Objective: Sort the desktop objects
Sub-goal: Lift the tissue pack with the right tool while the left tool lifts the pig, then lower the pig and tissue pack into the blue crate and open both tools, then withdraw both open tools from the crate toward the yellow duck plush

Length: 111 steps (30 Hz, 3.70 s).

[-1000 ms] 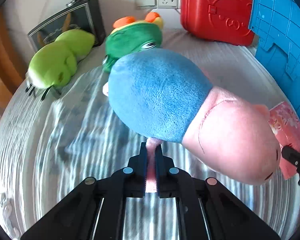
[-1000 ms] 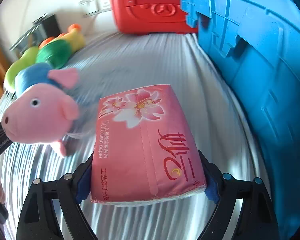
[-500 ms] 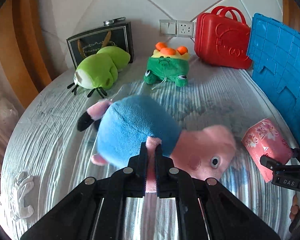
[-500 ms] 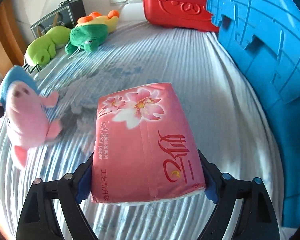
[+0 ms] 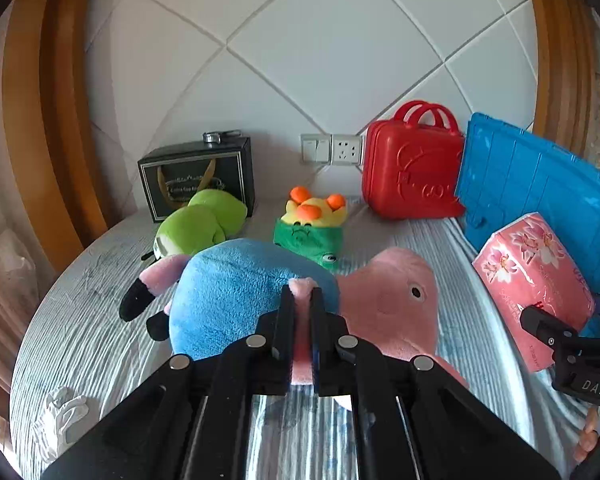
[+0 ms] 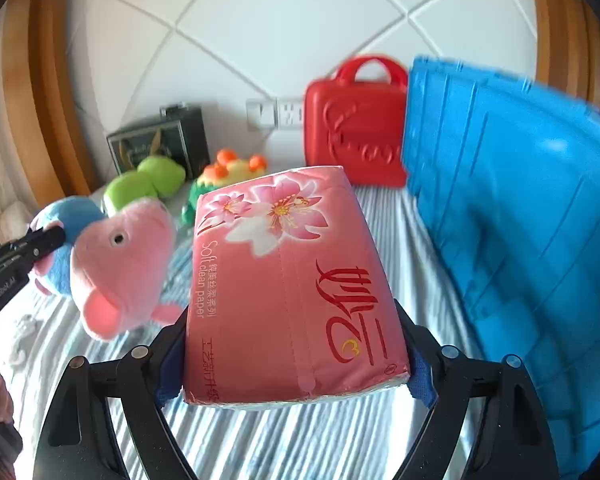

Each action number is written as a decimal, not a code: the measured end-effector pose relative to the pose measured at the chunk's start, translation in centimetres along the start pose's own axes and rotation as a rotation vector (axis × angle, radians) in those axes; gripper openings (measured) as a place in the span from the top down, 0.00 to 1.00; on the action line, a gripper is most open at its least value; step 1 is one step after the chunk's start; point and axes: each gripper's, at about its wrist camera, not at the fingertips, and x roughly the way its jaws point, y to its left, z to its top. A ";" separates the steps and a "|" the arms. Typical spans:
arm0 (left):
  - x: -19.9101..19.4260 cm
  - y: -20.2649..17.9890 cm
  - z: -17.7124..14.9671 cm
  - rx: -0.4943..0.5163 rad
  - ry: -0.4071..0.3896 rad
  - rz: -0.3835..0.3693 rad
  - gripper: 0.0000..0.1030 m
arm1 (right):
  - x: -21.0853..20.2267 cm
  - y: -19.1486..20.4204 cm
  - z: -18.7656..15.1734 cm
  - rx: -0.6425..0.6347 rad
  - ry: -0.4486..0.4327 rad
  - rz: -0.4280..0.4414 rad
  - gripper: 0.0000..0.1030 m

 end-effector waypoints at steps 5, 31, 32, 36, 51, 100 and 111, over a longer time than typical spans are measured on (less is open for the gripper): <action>-3.1 -1.1 2.4 0.007 -0.088 -0.037 0.94 | -4.6 0.2 2.1 -0.002 -0.112 -0.043 0.16; -13.6 -26.8 11.3 0.041 -0.374 -0.242 0.94 | -22.3 -22.6 7.5 0.050 -0.404 -0.307 0.15; -13.8 -28.5 11.5 0.051 -0.375 -0.249 0.94 | -22.8 -23.9 7.3 0.051 -0.404 -0.314 0.15; -14.4 -34.8 12.1 0.107 -0.371 -0.277 0.94 | -23.7 -29.2 6.3 0.065 -0.384 -0.343 0.15; -11.0 -46.5 11.5 0.330 -0.194 -0.347 0.94 | -20.1 -38.7 4.0 0.105 -0.261 -0.362 0.15; -11.3 -20.2 8.8 0.163 -0.246 -0.219 0.15 | -22.7 -15.4 5.8 0.028 -0.349 -0.255 0.00; -5.6 -8.8 9.0 0.067 -0.155 -0.182 0.15 | -14.8 -3.4 8.7 -0.070 -0.229 -0.184 0.00</action>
